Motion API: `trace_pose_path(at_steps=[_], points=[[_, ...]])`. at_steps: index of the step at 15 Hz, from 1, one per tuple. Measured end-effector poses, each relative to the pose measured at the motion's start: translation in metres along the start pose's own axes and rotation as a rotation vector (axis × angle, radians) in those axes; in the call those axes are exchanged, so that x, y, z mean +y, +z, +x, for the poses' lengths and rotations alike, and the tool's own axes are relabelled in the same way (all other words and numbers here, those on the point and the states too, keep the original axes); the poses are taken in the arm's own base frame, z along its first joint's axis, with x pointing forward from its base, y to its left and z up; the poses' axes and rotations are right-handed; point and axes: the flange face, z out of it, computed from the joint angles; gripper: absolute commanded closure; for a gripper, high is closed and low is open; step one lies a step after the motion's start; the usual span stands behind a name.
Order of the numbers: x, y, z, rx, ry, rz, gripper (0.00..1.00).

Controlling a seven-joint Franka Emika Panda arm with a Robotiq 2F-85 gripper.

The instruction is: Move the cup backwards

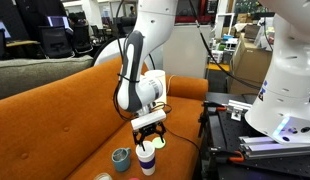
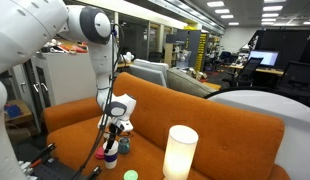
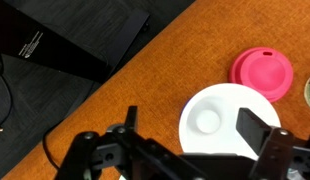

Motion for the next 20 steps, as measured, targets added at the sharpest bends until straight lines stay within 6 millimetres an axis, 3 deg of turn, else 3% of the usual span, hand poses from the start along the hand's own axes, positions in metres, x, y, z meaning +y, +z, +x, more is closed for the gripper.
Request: trace_pose_path(at_steps=[3,5,11,15,16,20], points=[[-0.003,0.025,0.018,-0.002,0.074,-0.016,0.00],[-0.004,0.038,0.031,0.000,0.124,-0.023,0.26],[-0.028,0.029,0.046,0.011,0.172,0.011,0.69],[-0.021,0.042,0.048,-0.005,0.190,-0.008,0.96],[-0.018,0.045,0.049,-0.008,0.195,-0.012,1.00],[-0.010,0.039,0.057,-0.010,0.223,0.003,0.97]])
